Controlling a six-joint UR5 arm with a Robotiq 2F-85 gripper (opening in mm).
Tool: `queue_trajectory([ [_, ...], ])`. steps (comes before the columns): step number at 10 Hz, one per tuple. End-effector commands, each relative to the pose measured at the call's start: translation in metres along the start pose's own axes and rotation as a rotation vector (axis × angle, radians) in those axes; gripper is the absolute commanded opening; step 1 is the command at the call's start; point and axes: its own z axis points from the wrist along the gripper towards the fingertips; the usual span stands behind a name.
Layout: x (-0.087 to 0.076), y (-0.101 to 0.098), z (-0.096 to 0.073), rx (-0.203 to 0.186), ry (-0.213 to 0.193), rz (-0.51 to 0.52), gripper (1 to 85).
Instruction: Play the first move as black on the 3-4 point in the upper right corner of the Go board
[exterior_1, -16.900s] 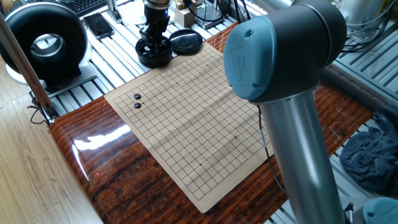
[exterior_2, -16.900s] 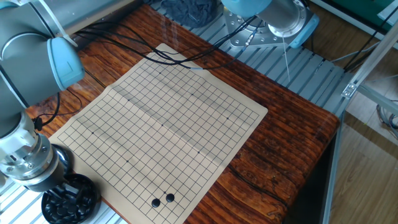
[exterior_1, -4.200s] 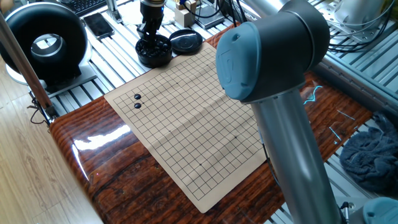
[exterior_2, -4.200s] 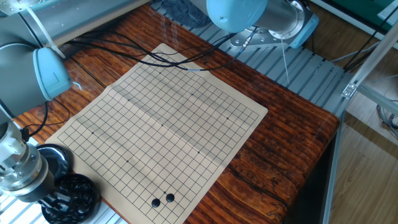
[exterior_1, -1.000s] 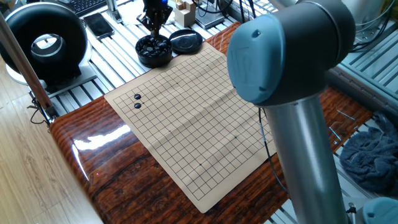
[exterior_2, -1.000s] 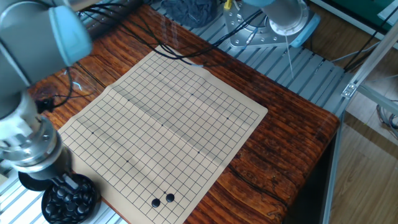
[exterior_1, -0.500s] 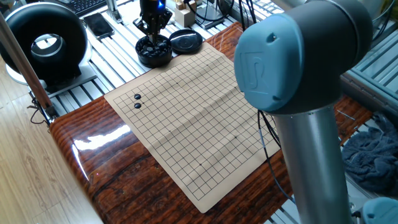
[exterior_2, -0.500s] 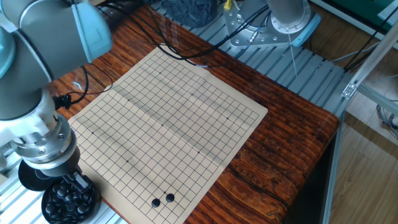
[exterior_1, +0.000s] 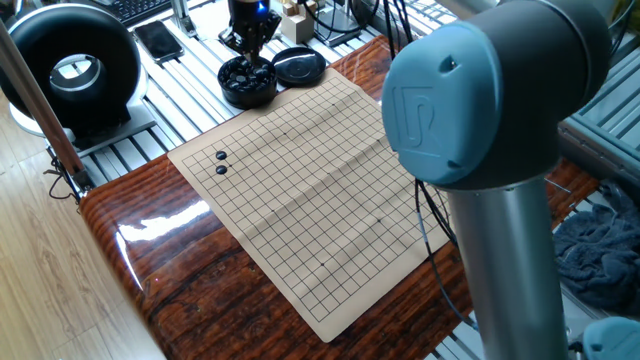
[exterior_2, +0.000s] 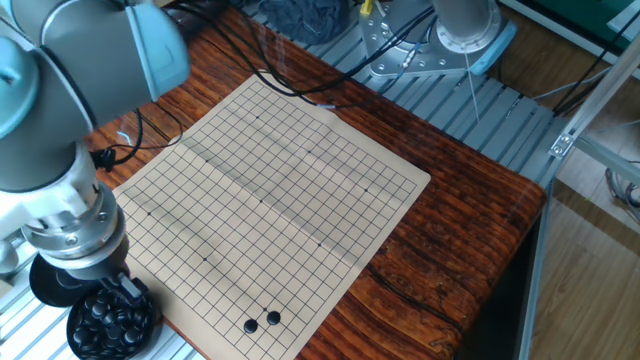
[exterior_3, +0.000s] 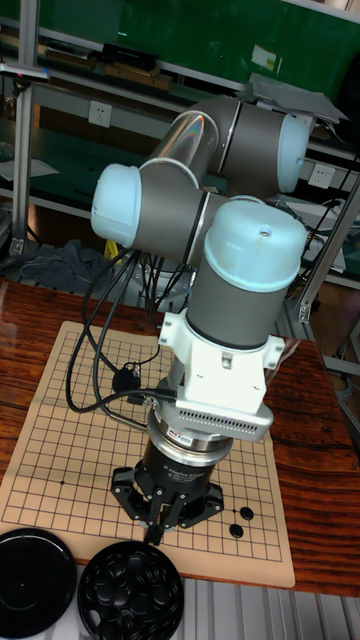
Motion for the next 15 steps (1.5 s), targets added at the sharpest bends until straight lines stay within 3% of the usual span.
queue_trajectory([
  [1,0.006,0.002,-0.001,-0.012,0.02,0.047,1.3],
  [4,0.026,0.014,-0.007,-0.057,0.063,0.089,1.3],
  [6,0.06,0.019,-0.011,-0.055,0.05,0.123,1.3],
  [10,0.099,0.035,0.015,-0.055,0.014,0.188,1.3],
  [15,0.104,0.042,0.017,-0.05,0.033,0.156,1.3],
])
